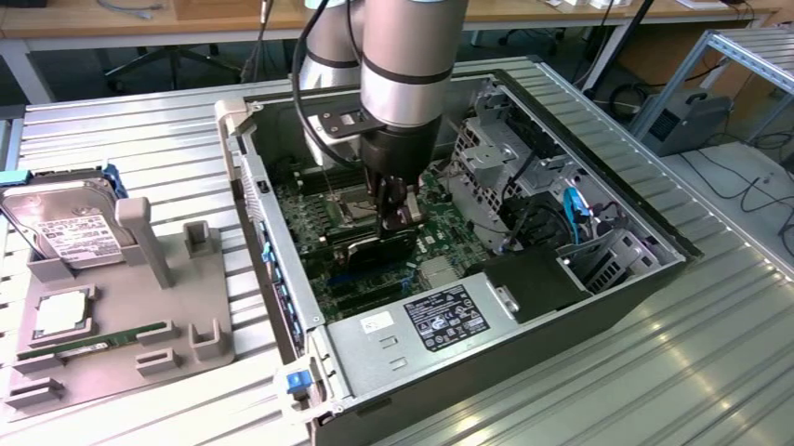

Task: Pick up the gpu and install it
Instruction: 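Insert the gpu into the slot, then press down on the gpu until it lock into place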

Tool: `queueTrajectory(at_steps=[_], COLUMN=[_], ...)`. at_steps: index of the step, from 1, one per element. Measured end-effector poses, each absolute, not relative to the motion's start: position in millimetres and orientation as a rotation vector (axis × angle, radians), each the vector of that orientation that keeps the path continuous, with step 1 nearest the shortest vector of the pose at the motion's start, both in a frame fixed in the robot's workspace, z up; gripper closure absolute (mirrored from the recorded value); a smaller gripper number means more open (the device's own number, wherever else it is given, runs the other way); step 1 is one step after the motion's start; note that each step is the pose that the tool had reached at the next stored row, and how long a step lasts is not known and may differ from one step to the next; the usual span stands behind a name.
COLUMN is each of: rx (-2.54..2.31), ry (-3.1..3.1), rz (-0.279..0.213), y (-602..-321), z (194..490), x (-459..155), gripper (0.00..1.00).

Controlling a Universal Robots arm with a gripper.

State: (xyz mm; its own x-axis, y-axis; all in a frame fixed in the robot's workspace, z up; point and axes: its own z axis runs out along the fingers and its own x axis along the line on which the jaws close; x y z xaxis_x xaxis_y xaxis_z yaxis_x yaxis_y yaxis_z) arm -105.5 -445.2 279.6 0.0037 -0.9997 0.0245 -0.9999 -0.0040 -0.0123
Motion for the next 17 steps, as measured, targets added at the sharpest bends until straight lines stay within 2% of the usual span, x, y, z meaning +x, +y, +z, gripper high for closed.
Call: queueTrajectory(at_steps=[2, 14, 17], rx=[2.212, 2.212, 2.212], ry=[-2.203, -2.203, -2.203], rz=[0.024, 0.024, 0.024], y=[-445, -445, -445], z=[280, 279, 277], x=[-106, -105, -140], gripper=[0.89, 0.89, 0.89])
